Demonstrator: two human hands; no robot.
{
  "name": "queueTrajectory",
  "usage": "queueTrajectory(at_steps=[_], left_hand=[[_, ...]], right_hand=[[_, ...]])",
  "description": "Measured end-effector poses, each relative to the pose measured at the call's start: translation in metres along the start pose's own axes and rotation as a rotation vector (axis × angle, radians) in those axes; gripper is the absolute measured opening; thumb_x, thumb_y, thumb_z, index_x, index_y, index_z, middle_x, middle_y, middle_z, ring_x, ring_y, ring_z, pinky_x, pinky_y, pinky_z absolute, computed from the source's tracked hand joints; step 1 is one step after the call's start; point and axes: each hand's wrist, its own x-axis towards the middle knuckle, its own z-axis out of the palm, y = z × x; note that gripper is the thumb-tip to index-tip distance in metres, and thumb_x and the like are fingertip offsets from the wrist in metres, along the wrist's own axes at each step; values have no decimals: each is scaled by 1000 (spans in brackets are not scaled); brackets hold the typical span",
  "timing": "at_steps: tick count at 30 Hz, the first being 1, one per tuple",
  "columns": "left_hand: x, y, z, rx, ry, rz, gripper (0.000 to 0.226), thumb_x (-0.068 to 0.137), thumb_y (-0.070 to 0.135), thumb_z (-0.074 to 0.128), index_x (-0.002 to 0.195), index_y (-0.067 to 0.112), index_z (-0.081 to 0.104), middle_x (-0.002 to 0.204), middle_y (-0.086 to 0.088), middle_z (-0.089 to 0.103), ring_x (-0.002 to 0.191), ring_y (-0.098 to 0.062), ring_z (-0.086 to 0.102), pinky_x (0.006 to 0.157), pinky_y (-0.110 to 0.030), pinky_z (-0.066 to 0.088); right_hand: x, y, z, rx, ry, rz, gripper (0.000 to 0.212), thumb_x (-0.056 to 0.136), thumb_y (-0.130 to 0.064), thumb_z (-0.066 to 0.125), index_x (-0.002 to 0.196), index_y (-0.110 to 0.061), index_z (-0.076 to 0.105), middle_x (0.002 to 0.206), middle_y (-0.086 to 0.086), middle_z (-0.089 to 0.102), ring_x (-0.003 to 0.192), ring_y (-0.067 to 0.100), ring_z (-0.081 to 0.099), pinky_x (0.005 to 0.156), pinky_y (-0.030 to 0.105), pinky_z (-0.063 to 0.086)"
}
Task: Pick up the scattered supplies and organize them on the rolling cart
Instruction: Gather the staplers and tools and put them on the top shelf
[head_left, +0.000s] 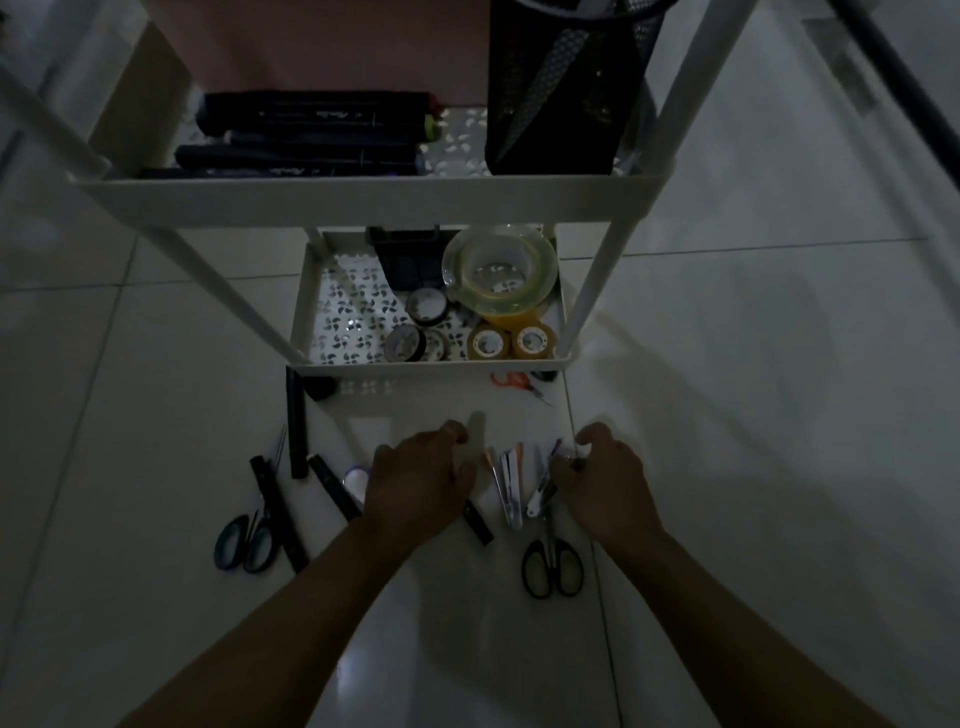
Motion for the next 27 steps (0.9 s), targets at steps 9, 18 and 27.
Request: queueTrajectory(at_steps=[9, 18, 27], left_hand=[[-2, 37, 20, 181, -124, 43, 56, 98, 52, 35, 150, 33, 25, 134, -8, 55, 122, -33, 51, 103, -46, 34], [5, 56, 33, 142, -45, -67, 40, 91, 48, 47, 123, 24, 51, 114, -7, 63, 106, -30, 59, 88, -39, 40], [-2, 46, -5, -415, 55, -56, 70, 87, 23, 63, 147, 18, 27, 121, -8, 55, 107, -26, 58, 80, -27, 46]], right_hand=[[-7, -1, 17, 8, 25, 6, 25, 85, -29, 63, 100, -20, 46, 89, 11, 63, 73, 26, 60, 61, 38, 54], [-13, 19, -22, 101, 53, 30, 62, 81, -24, 71, 133, -20, 39, 119, 15, 61, 91, 24, 60, 73, 27, 45], [-20, -26, -34, 176, 43, -100, 35, 76, -17, 71, 106, -25, 55, 97, 2, 63, 83, 21, 63, 74, 39, 56]])
